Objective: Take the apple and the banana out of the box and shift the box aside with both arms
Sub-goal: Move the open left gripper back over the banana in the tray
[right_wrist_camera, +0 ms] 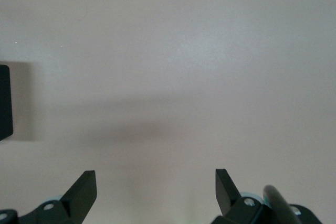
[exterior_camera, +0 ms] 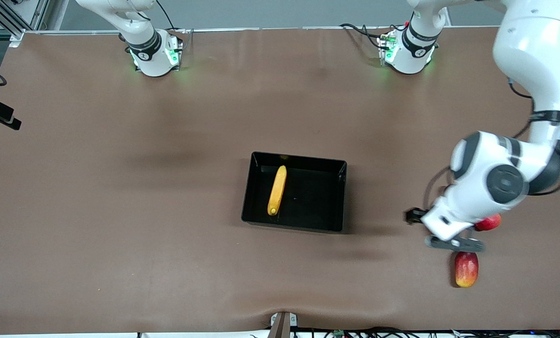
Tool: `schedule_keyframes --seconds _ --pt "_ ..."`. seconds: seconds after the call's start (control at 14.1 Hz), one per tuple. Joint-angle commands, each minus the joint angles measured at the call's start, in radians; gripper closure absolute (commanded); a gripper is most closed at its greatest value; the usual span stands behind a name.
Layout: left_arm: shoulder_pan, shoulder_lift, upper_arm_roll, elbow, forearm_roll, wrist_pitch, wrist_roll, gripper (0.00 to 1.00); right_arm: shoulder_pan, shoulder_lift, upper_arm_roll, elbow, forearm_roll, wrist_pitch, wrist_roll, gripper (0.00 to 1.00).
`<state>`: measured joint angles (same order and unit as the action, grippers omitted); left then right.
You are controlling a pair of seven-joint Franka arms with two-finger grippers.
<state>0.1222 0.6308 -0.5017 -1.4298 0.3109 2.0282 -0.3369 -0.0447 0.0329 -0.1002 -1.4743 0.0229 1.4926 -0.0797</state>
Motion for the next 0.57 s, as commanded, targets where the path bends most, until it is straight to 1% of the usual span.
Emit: schedule_keyframes --seconds 0.0,0.14,0.28,0.35,0.5 --pt "-0.111 0.000 -0.017 -0.011 0.013 -0.005 -0.166 0.00 -0.018 0.007 0.010 0.016 0.002 -0.003 0.012 0.00" --pt "-0.206 0.021 -0.015 0.003 0.007 0.003 -0.262 0.00 -0.020 0.007 0.010 0.016 0.002 -0.005 0.005 0.00" --pt "-0.284 0.049 -0.014 0.023 0.010 0.024 -0.316 0.00 -0.020 0.007 0.010 0.016 0.002 -0.005 0.005 0.00" --pt "-0.315 0.056 -0.009 0.023 0.008 0.053 -0.321 0.00 -0.020 0.007 0.010 0.016 0.002 -0.005 0.003 0.00" --pt "-0.328 0.076 0.000 0.023 0.008 0.104 -0.320 0.00 -0.021 0.007 0.010 0.016 0.002 -0.005 0.003 0.00"
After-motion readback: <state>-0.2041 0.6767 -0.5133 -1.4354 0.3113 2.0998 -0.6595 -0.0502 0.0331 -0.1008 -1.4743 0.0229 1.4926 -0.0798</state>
